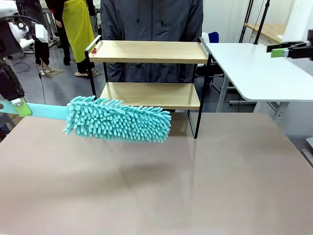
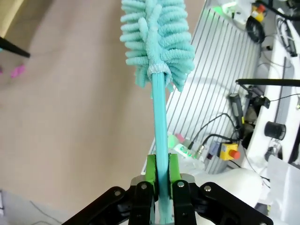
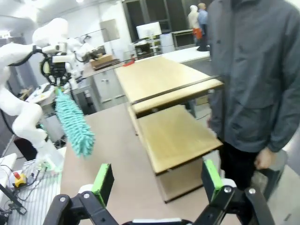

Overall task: Clean the shelf.
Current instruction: Hand the Duster back to the human.

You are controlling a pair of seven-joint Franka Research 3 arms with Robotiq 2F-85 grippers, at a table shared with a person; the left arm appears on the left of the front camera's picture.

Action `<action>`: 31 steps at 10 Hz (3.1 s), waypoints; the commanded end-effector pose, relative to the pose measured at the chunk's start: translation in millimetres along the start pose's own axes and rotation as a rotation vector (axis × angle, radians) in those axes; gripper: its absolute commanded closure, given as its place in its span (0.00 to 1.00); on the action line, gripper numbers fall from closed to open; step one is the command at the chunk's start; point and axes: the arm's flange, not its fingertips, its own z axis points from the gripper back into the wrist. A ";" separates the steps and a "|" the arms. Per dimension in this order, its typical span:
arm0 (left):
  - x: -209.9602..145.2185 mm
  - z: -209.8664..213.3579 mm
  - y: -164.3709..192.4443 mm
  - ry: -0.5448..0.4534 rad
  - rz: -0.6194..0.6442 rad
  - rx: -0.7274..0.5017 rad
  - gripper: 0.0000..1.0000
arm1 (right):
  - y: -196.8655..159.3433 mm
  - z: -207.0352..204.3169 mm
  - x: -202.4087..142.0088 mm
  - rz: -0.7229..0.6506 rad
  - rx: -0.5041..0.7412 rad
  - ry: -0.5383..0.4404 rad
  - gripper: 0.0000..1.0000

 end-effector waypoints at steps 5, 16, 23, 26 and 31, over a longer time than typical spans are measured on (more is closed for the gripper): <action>17.3 -49.0 7.8 -0.128 -0.215 0.022 0.87 | 88.2 -71.1 -54.5 -0.119 0.292 0.032 0.00; 39.6 -66.1 6.0 -0.118 -0.220 0.070 0.87 | 104.1 -140.0 -120.0 -0.040 0.292 0.102 0.00; 39.6 -66.1 6.0 -0.118 -0.220 0.070 0.87 | 121.7 -190.6 -194.4 -0.023 0.303 -0.082 0.00; 39.6 -66.1 6.0 -0.118 -0.220 0.070 0.87 | 116.3 -215.2 -190.5 -0.050 0.322 -0.133 0.00; 39.6 -66.1 6.0 -0.118 -0.220 0.070 0.87 | 120.3 -263.2 -187.0 -0.125 0.420 -0.168 0.00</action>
